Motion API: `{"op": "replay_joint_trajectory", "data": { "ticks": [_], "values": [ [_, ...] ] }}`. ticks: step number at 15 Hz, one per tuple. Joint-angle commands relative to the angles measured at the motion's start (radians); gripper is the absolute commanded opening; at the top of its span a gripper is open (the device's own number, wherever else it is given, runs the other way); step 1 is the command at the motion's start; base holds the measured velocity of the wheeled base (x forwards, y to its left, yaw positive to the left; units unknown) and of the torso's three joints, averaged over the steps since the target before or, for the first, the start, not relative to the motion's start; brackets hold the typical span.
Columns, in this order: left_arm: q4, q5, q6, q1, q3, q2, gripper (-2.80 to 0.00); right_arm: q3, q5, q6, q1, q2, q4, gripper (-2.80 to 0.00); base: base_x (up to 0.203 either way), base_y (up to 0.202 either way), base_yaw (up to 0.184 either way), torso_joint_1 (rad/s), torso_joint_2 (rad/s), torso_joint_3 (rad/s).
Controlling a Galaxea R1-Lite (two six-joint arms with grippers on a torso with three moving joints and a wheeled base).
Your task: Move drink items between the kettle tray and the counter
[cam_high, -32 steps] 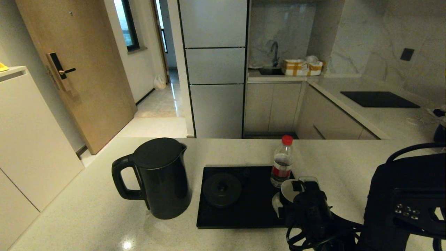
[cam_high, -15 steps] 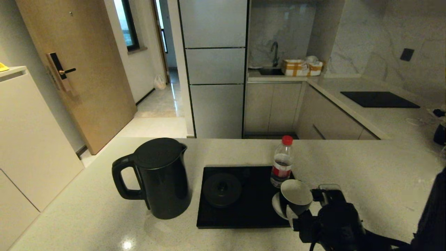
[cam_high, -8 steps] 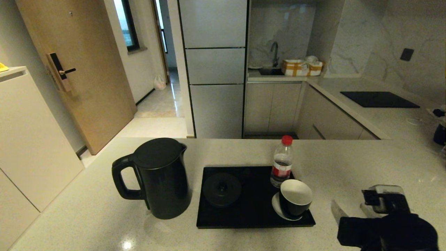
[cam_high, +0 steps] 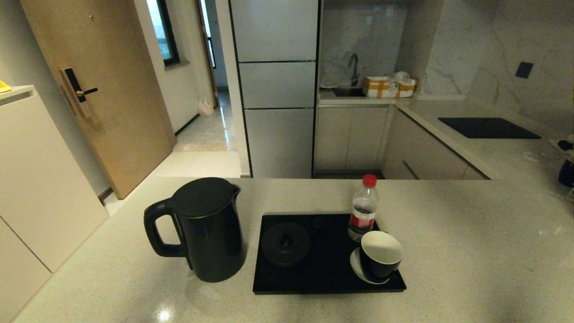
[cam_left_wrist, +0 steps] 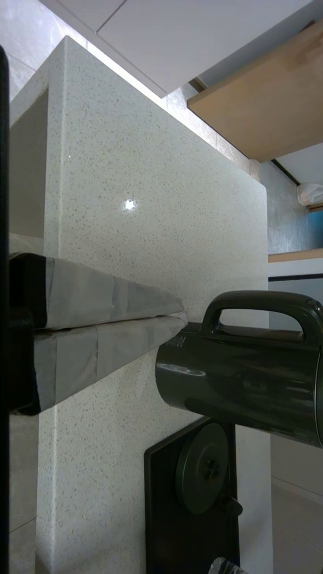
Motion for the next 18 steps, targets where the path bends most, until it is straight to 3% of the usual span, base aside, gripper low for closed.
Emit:
{"op": "replay_joint_trajectory", "data": {
  "ticks": [1, 3, 6, 10, 12, 14, 16, 18],
  "values": [
    [0.0, 0.0, 0.0, 0.0, 0.0, 0.0, -2.8, -0.172, 0.004, -0.193, -0.176, -0.412, 0.193, -2.8, 0.0, 0.0, 0.0, 0.0, 0.0, 0.0],
    [0.001, 0.0, 0.0, 0.0, 0.0, 0.0, -2.8, -0.318, 0.028, -0.226, -0.263, -0.576, 0.462, -2.8, 0.0, 0.0, 0.0, 0.0, 0.0, 0.0],
    [-0.001, 0.0, 0.0, 0.0, 0.0, 0.0, -2.8, -0.518, 0.066, -0.274, -0.345, -0.62, 0.823, -2.8, 0.0, 0.0, 0.0, 0.0, 0.0, 0.0],
    [0.0, 0.0, 0.0, 0.0, 0.0, 0.0, -2.8, -0.411, 0.247, -0.243, -0.402, -0.83, 1.065, -2.8, 0.0, 0.0, 0.0, 0.0, 0.0, 0.0],
    [-0.001, 0.0, 0.0, 0.0, 0.001, 0.0, -2.8, -0.261, 0.407, -0.163, -0.41, -0.885, 1.105, -2.8, 0.0, 0.0, 0.0, 0.0, 0.0, 0.0],
    [0.001, 0.0, 0.0, 0.0, 0.0, 0.0, -2.8, -0.062, 0.671, -0.098, -0.413, -0.893, 1.008, -2.8, 0.0, 0.0, 0.0, 0.0, 0.0, 0.0],
    [0.001, 0.0, 0.0, 0.0, 0.002, 0.0, -2.8, 0.134, 0.883, -0.062, -0.415, -0.896, 0.838, -2.8, 0.0, 0.0, 0.0, 0.0, 0.0, 0.0],
    [-0.001, 0.0, 0.0, 0.0, 0.0, 0.001, -2.8, 0.203, 1.082, 0.01, -0.415, -0.898, 0.849, -2.8, 0.0, 0.0, 0.0, 0.0, 0.0, 0.0]
  ]
}}
